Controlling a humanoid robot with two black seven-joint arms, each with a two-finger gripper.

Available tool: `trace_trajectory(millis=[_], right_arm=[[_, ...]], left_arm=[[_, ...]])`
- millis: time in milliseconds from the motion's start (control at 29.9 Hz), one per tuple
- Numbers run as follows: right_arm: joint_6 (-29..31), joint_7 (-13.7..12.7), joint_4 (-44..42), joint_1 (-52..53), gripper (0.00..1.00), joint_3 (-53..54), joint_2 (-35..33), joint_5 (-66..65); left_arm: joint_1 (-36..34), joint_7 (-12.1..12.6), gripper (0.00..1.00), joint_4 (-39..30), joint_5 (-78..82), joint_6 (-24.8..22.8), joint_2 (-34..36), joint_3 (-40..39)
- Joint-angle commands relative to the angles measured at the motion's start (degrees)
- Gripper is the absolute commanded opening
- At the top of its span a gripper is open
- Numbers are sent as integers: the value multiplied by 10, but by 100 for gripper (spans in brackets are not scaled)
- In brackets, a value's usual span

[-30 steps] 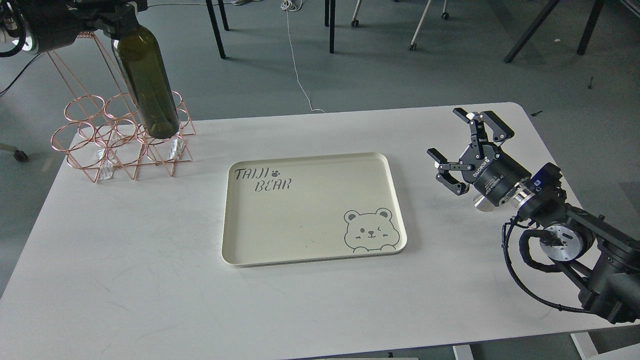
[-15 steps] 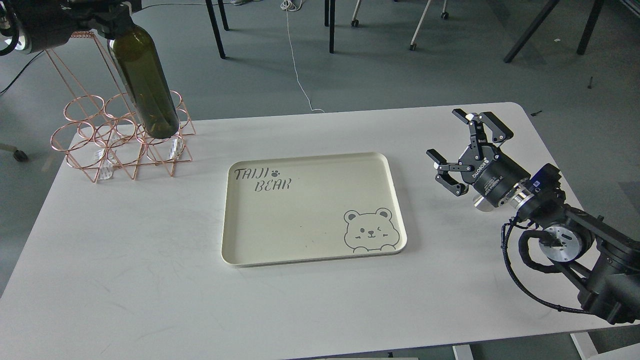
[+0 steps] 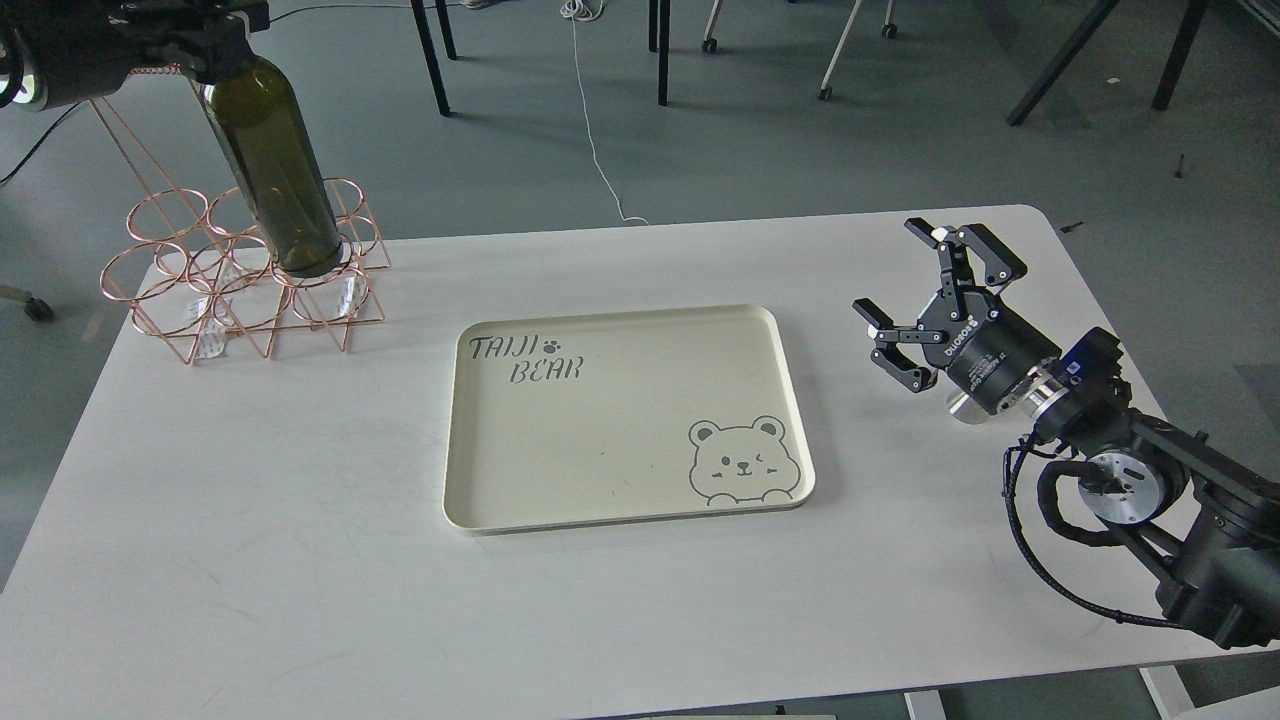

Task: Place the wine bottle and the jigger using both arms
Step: 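Lower the bottle into a slot of the copper rack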

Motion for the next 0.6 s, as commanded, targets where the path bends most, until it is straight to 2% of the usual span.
trace_trajectory(millis=[0,568], right_arm=[[0,0,0,0,99,0,0,0],[0,0,0,0,99,0,0,0]], left_arm=[[2,0,13,0,-1,-1,0,0],[15,0,15,2,-7,2,-22,-1]])
